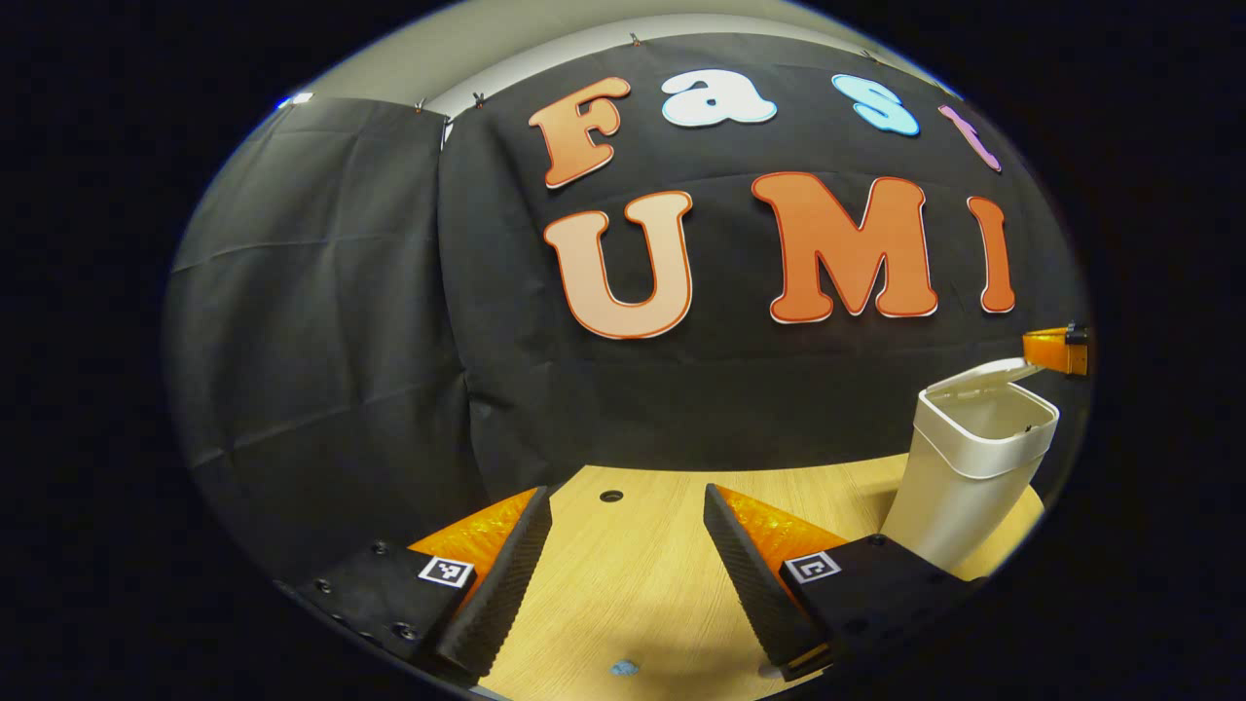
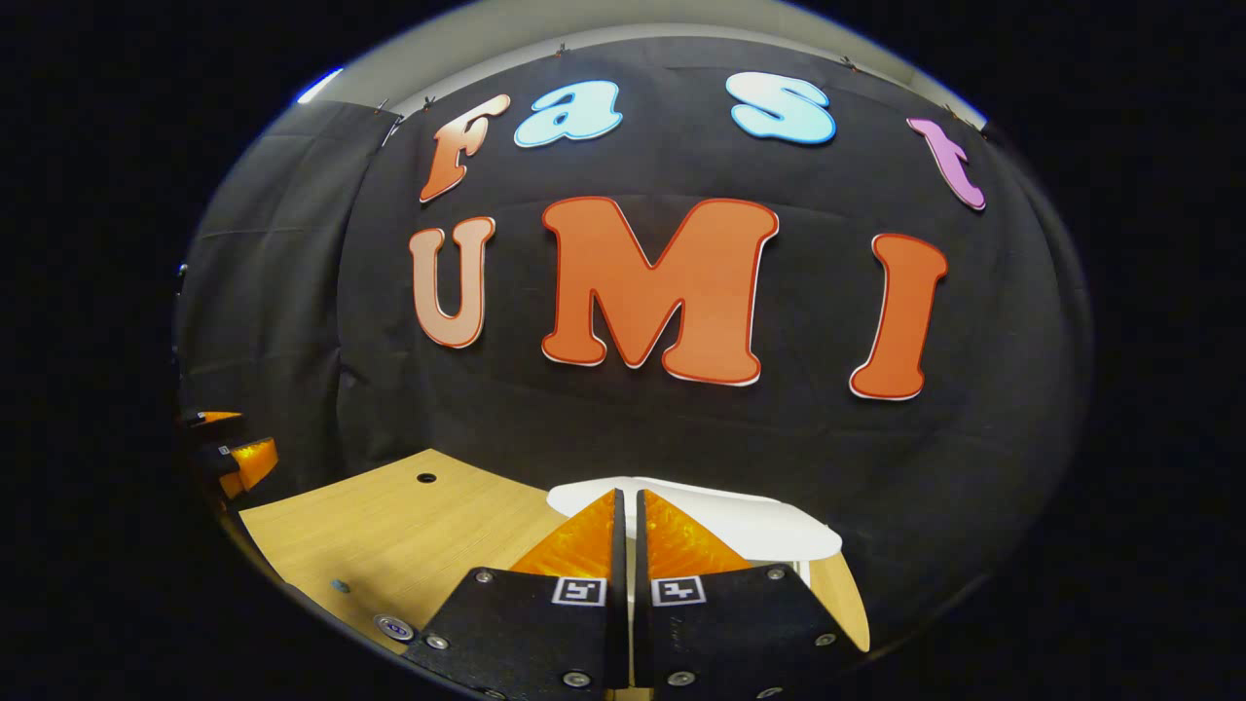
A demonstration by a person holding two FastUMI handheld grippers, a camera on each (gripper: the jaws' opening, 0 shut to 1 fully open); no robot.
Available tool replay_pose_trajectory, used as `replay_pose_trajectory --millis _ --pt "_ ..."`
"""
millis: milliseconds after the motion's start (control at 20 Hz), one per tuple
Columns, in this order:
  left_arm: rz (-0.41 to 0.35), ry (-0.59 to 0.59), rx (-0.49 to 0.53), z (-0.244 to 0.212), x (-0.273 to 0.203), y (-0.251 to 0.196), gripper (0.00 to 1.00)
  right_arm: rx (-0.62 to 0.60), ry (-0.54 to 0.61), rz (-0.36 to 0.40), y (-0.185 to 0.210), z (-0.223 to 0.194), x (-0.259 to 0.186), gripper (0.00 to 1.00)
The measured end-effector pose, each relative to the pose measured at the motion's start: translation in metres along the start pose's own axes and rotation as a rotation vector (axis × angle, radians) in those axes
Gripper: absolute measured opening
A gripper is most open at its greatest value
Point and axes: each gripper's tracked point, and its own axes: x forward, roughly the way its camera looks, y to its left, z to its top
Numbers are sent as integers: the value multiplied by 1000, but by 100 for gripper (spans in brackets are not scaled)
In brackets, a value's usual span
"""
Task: Press the lid of the desktop garbage bin to open it, pick up the crumpled paper on the desktop and throw it into the bin, then pick up the pop can on the desktop and drop it into the bin, and finally close the garbage bin lid.
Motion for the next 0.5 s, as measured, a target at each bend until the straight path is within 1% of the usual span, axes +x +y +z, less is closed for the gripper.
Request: replay_pose_trajectory --millis 100,150,200,250,300,400,450,500 --pt "-29 22 -17 -7 3 -4 100 -26 24 35 20 -3 0 8" --pt "-56 37 -26 -10 3 -9 100 -42 28 40 28 -2 -1 21" --pt "-85 50 -28 -14 3 -11 100 -56 15 38 35 5 -2 27" --pt "-113 68 -24 -18 3 -14 100 -67 3 40 42 8 -1 36" --pt "-132 87 -19 -23 4 -14 100 -75 6 49 52 5 0 41" --pt "-170 125 -9 -30 0 -15 100 -75 53 102 77 -10 -1 58" --pt "-190 139 -3 -35 -1 -15 100 -68 70 116 88 -16 -2 65" --pt "-212 158 4 -40 -2 -17 96 -59 90 124 95 -22 -2 70"
